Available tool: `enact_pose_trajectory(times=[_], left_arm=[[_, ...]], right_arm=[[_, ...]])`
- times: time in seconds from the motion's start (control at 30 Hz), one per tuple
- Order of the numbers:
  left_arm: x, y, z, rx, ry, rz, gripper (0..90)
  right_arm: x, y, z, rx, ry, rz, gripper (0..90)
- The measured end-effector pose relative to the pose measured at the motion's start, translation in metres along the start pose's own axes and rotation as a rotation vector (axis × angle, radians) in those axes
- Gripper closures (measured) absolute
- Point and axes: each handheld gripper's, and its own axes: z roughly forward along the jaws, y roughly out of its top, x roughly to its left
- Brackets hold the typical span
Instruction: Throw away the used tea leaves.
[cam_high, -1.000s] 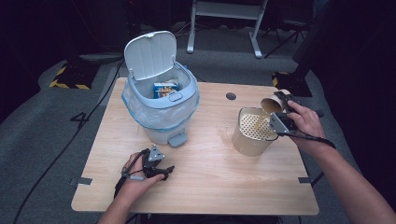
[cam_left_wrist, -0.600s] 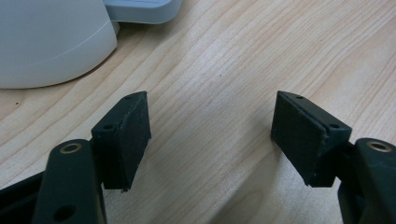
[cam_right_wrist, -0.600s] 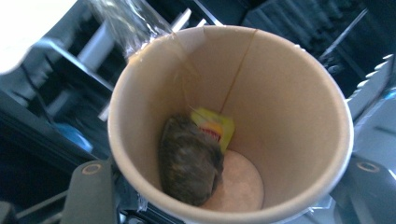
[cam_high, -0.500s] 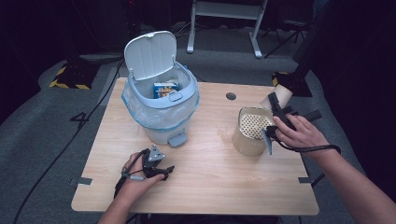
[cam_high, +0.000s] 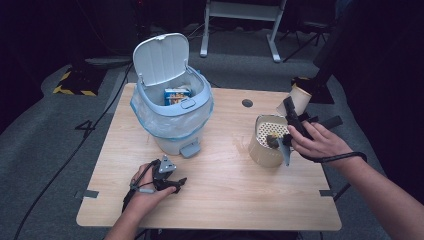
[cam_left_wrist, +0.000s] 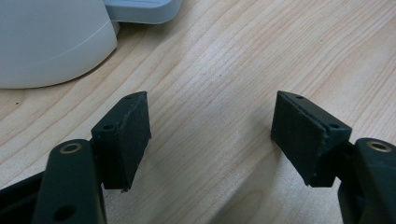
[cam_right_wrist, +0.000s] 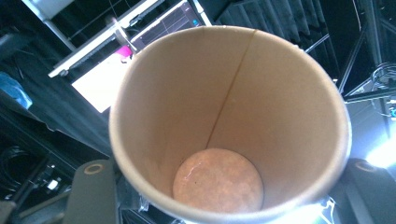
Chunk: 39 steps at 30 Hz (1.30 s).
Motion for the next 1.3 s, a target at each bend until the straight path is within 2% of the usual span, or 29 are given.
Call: enact_pose_trajectory(times=[0.33,0.5,0.53,0.67,0.7,0.73,0.77,0.8,0.83,0.87,1.0,1.03,1.07,1.1,1.13,1.17,1.2,1.23,1.27,1.3], left_arm=[[0.002,0.000,0.000,0.000,-0.014,0.012,28.5],[0.009,-0.004,-0.004,0.000,-0.015,0.017,28.3],[0.009,-0.004,-0.004,0.000,-0.015,0.017,28.3],[0.017,-0.009,-0.010,0.000,-0.015,0.012,28.2],[0.019,-0.010,-0.010,-0.001,-0.014,0.011,28.3],[0.019,-0.010,-0.010,-0.001,-0.014,0.011,28.2],[0.020,-0.011,-0.011,-0.001,-0.018,0.016,28.2],[0.021,-0.011,-0.012,-0.001,-0.020,0.018,28.2],[0.021,-0.012,-0.012,-0.001,-0.020,0.018,28.2],[0.022,-0.013,-0.013,-0.001,-0.023,0.021,28.2],[0.025,-0.014,-0.014,-0.002,-0.031,0.027,28.2],[0.027,-0.015,-0.015,0.000,-0.032,0.027,28.1],[0.027,-0.015,-0.015,0.000,-0.032,0.027,28.2],[0.028,-0.015,-0.016,-0.001,-0.033,0.027,28.2],[0.028,-0.016,-0.016,-0.001,-0.031,0.025,28.2],[0.028,-0.015,-0.016,-0.001,-0.028,0.023,28.0],[0.028,-0.015,-0.016,-0.001,-0.028,0.023,27.5],[0.028,-0.015,-0.015,0.000,-0.024,0.022,27.5],[0.028,-0.015,-0.015,0.001,-0.024,0.021,27.0],[0.029,-0.015,-0.015,0.000,-0.025,0.017,26.5]], right_arm=[[-0.001,-0.001,0.001,-0.009,0.011,0.022,35.1],[-0.001,-0.004,0.002,-0.023,0.032,0.081,34.5],[-0.001,-0.004,0.002,-0.023,0.032,0.081,34.5],[0.001,-0.010,0.006,-0.056,0.116,0.271,33.7],[0.000,-0.012,0.007,-0.061,0.126,0.300,33.7],[0.000,-0.012,0.007,-0.061,0.126,0.300,33.7],[0.001,-0.013,0.008,-0.067,0.135,0.343,33.5],[0.001,-0.016,0.008,-0.072,0.159,0.404,33.3],[0.003,-0.019,0.009,-0.093,0.219,0.520,33.2],[0.003,-0.020,0.010,-0.103,0.246,0.576,33.1],[0.007,-0.030,0.013,-0.134,0.379,0.854,33.0],[0.008,-0.034,0.015,-0.155,0.406,0.913,33.0],[0.008,-0.034,0.015,-0.155,0.406,0.913,33.0],[0.009,-0.037,0.017,-0.168,0.435,0.990,32.9],[0.011,-0.040,0.018,-0.175,0.496,1.112,32.8],[0.015,-0.048,0.020,-0.223,0.573,1.312,32.6],[0.015,-0.048,0.020,-0.223,0.573,1.312,32.6],[0.016,-0.050,0.020,-0.238,0.606,1.410,32.6],[0.019,-0.054,0.021,-0.267,0.662,1.550,32.5],[0.023,-0.059,0.023,-0.318,0.720,1.730,32.5]])
